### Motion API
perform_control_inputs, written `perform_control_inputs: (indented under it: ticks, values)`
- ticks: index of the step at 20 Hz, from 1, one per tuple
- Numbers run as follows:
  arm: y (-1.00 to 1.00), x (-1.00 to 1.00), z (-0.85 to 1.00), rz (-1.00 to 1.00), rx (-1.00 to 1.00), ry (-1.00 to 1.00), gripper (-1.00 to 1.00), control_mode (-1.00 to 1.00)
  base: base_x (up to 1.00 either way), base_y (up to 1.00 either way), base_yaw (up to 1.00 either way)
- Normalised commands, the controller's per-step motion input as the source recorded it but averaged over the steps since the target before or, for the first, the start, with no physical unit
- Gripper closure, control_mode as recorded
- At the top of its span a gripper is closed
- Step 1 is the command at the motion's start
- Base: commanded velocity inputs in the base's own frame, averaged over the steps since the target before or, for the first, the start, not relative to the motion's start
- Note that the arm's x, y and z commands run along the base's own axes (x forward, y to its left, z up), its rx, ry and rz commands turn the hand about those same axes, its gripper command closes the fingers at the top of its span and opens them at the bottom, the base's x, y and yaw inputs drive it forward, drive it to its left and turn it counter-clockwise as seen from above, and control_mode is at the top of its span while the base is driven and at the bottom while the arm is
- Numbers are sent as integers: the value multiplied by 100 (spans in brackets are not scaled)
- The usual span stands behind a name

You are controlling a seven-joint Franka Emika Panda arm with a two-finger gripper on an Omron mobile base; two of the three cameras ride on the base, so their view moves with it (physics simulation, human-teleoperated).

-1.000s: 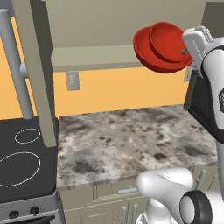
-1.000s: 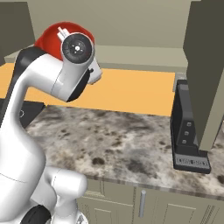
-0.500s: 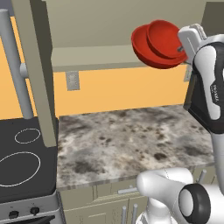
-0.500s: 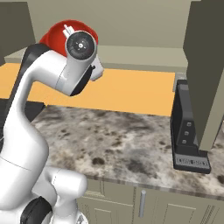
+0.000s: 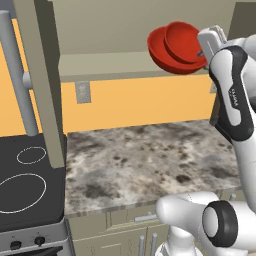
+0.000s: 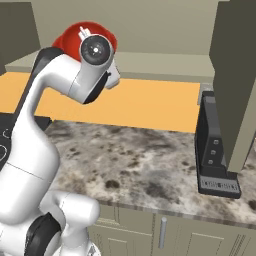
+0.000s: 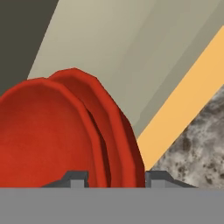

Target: Pick up the bowls on the counter and stack them on top of one another in the open cabinet. Place the smaller bowl on top of the larger bowl.

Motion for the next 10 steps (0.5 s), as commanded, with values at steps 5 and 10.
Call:
perform_control_inputs:
  ticks: [5, 10]
  values:
    - [0, 27, 1, -2, 1, 0, 100, -100, 0, 0, 0]
    - [0, 1, 0, 0, 0, 0, 100, -100, 0, 0, 0]
